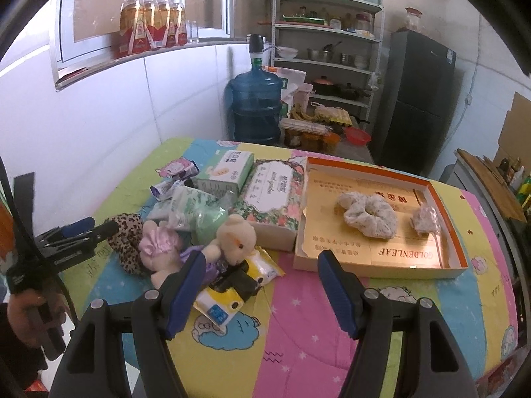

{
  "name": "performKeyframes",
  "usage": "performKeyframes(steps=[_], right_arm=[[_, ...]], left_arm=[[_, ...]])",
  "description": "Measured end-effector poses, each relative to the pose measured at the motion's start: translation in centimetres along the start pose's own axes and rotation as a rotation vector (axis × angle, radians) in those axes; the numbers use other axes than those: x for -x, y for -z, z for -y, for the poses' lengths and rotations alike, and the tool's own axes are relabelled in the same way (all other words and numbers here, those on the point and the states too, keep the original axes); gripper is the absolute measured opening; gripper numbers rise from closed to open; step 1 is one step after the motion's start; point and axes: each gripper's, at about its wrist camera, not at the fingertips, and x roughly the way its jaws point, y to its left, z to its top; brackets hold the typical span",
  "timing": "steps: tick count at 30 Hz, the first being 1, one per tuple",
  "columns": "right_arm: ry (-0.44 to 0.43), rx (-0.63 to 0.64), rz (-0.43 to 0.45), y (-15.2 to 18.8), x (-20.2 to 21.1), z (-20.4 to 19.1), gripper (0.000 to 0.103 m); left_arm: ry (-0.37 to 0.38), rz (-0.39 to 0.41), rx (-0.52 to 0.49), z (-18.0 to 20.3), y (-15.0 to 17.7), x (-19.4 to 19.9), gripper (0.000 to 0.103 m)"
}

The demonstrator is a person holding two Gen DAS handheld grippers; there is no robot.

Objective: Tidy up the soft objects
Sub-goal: 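Grasp the leopard-print scrunchie with the left gripper and lift it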

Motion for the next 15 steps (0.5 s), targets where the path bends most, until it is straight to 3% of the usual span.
performKeyframes(steps=[6, 8, 11, 15], right_arm=[[0.02, -0.02, -0.021, 0.6, 0.0, 0.9, 0.07], [0.02, -0.025, -0.026, 0.7, -0.1, 1.0, 0.07], [0.014, -0.025, -0.034, 0.8, -0.3, 1.0, 0.07], [0.002, -0.012, -0.046, 0.8, -0.8, 0.6, 0.07]], left_arm=[[-0.002, -0.064, 0.044, -1.1, 0.6, -3.2, 0.073], [0.019, -0.075, 0.074, -1.5, 0.8, -3.7, 0.068], [0.07, -0.079, 0.112, -1.9, 1.0, -4.3, 0.051], [0.077, -0.064, 0.069, -1.1, 1.0, -4.4, 0.016]])
